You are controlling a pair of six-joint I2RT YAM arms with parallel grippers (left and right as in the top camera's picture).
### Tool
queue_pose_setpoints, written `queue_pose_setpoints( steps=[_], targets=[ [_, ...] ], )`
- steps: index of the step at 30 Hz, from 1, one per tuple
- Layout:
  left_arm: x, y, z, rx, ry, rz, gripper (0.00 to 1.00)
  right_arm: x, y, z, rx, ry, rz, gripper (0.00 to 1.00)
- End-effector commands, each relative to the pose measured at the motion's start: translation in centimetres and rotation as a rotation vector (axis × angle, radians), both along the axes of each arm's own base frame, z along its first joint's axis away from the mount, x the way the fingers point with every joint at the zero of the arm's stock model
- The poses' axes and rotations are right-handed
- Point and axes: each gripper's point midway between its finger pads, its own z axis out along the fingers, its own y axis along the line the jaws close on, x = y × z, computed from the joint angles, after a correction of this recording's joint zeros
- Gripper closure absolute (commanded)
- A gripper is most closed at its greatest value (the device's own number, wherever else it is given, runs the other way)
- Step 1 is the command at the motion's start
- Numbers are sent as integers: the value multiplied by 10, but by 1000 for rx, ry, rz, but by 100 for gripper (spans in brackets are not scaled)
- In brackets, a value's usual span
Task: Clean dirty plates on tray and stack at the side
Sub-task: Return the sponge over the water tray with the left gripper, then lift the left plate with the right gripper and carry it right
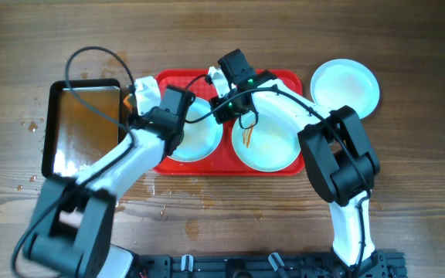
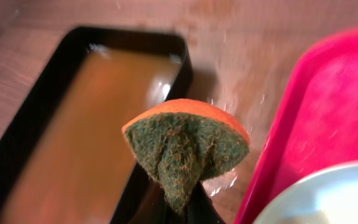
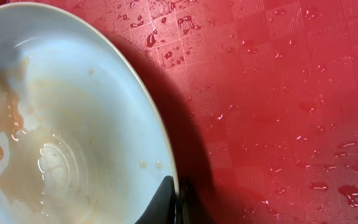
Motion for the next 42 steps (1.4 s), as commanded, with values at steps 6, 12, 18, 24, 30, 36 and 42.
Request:
queue_pose_setpoints(
  steps=[6, 12, 18, 24, 30, 36, 42],
  targets=[
    [-3, 52, 6, -829, -29, 103, 96, 21, -3, 61, -16, -90, -23, 96],
    [-38, 134, 1, -1033, -92, 332, 96, 34, -19, 134, -277, -368, -42, 96],
    [-43, 143, 0, -1035, -100, 362, 96, 31, -17, 221, -605, -774, -21, 96],
    [-45, 142, 0, -1037, -94, 365, 96, 10, 16, 305, -1010, -1152, 79, 96],
    [-48, 140, -3, -1044, -76, 375, 96, -19, 58, 333, -1042, -1278, 170, 95],
    [-49, 140, -3, -1045, -74, 377, 96, -20, 56, 328, -1015, -1266, 130, 96],
    [-50, 140, -4, -1046, -71, 378, 96, -3, 30, 274, -777, -1064, 1, 96]
  ],
)
